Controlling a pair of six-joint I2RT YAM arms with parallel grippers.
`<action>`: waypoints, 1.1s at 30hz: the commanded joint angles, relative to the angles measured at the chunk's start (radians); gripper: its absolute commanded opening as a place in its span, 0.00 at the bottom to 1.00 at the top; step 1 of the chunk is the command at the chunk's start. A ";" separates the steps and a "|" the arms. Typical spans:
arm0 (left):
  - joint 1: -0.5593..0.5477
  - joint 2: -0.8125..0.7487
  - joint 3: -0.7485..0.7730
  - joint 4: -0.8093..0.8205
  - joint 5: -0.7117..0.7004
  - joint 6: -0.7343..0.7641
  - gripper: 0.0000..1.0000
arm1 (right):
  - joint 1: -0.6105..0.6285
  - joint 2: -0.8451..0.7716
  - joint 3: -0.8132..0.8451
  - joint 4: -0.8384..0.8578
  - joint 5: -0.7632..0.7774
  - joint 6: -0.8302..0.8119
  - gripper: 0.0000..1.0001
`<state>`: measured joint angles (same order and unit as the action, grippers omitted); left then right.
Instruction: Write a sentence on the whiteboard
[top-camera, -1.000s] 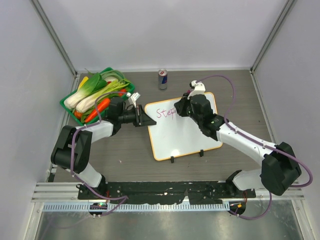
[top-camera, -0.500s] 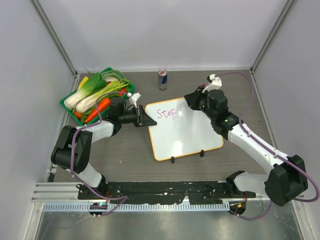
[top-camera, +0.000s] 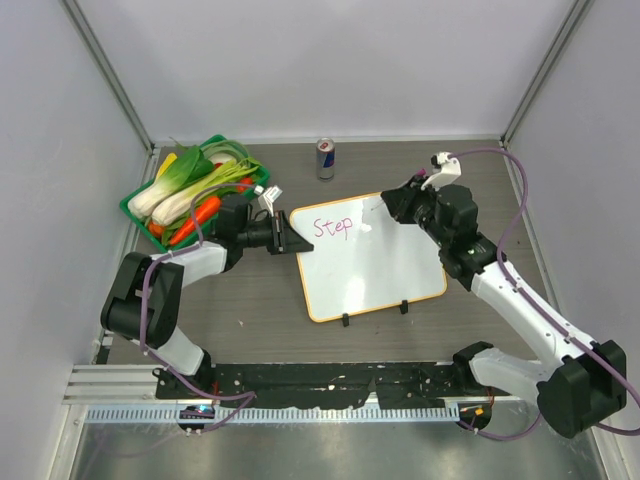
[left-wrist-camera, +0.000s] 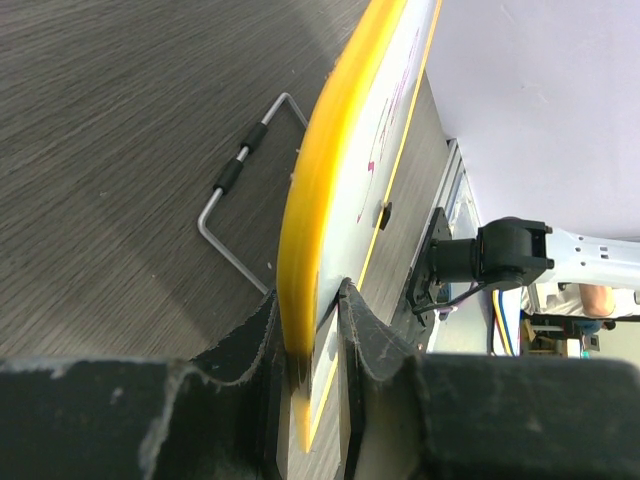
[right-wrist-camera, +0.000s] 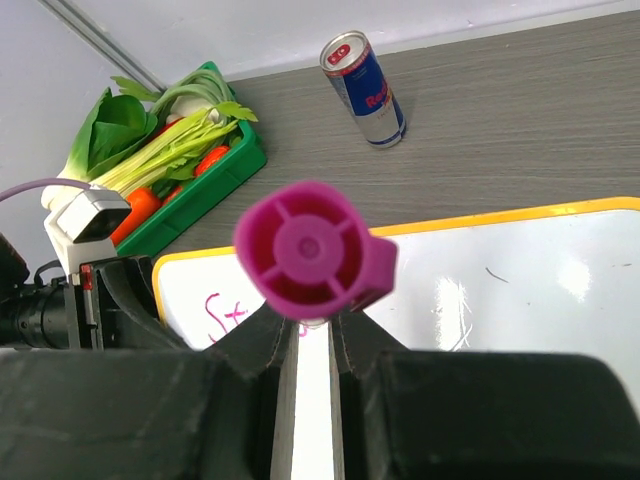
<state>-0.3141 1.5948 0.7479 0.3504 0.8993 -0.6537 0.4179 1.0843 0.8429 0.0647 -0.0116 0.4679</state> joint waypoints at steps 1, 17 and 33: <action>-0.034 0.008 -0.007 -0.113 -0.077 0.095 0.00 | 0.001 -0.034 0.001 -0.005 0.009 -0.052 0.01; -0.034 0.011 0.008 -0.154 -0.112 0.114 0.00 | 0.117 -0.031 0.002 -0.023 0.177 -0.166 0.01; -0.034 0.024 0.011 -0.154 -0.106 0.118 0.00 | 0.124 0.092 0.067 0.032 0.234 -0.153 0.01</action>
<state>-0.3168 1.5940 0.7685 0.3035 0.8902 -0.6430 0.5358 1.1629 0.8501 0.0265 0.1883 0.3176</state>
